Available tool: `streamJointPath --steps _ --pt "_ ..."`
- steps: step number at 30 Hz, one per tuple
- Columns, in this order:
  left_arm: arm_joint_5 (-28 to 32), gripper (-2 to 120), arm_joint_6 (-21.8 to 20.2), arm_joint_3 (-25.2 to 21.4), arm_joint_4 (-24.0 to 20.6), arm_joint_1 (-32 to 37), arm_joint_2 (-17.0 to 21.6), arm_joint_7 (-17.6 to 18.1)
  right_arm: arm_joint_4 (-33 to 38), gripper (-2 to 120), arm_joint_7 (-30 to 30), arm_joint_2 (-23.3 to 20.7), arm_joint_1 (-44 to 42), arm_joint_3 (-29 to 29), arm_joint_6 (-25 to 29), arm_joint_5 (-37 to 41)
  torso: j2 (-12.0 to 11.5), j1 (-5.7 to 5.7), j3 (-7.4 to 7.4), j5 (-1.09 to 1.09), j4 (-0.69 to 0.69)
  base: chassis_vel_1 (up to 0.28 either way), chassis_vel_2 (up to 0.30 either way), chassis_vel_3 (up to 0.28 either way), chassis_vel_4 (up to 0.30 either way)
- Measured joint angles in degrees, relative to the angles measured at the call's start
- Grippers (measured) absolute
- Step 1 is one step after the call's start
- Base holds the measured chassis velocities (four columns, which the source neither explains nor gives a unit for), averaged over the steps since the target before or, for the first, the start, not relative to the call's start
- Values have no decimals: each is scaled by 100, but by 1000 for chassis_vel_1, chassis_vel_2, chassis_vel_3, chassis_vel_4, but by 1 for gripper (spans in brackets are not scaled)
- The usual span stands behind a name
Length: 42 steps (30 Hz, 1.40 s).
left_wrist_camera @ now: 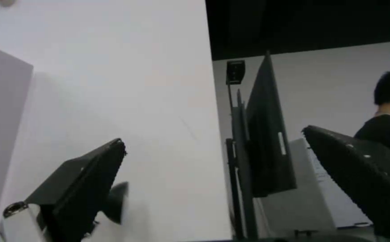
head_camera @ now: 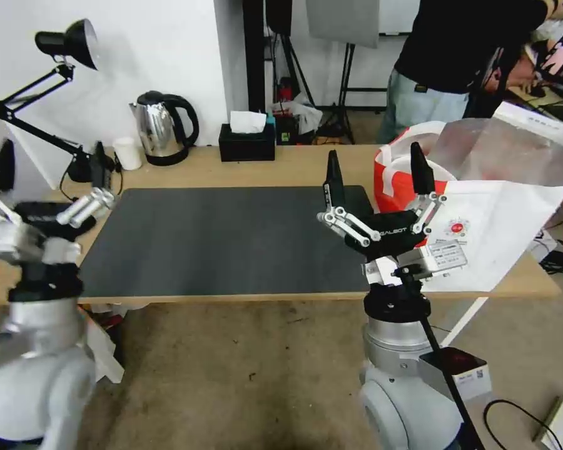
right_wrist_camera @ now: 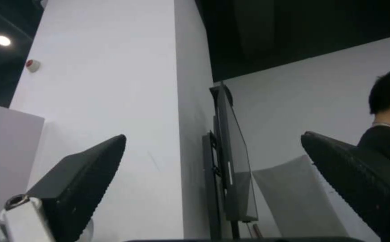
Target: Pick up the trash from the table and place it into the takeout bag.
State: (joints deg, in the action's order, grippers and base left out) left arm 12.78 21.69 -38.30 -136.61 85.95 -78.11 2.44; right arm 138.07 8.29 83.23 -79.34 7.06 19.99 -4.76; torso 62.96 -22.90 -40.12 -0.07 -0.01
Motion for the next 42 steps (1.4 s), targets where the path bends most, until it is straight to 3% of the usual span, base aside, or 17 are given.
streamJointPath --steps 3,7,18,42 --pt "-348 100 38 466 99 30 -315 124 0 100 -1 15 -33 28 -17 -2 -1 0 0 -2 0 0 0 0 0" --pt "-532 100 94 683 210 68 -528 168 1 100 -6 3 -78 80 -23 -8 0 0 0 -1 1 0 0 0 0" --pt "-443 100 -6 1164 373 76 -869 182 -33 100 -19 50 -99 43 -18 -33 0 0 0 -1 1 0 0 0 0" --pt "-614 100 118 1207 495 -190 -1137 176 -303 100 -179 131 77 44 -11 -33 0 -1 0 -1 1 0 0 0 0"
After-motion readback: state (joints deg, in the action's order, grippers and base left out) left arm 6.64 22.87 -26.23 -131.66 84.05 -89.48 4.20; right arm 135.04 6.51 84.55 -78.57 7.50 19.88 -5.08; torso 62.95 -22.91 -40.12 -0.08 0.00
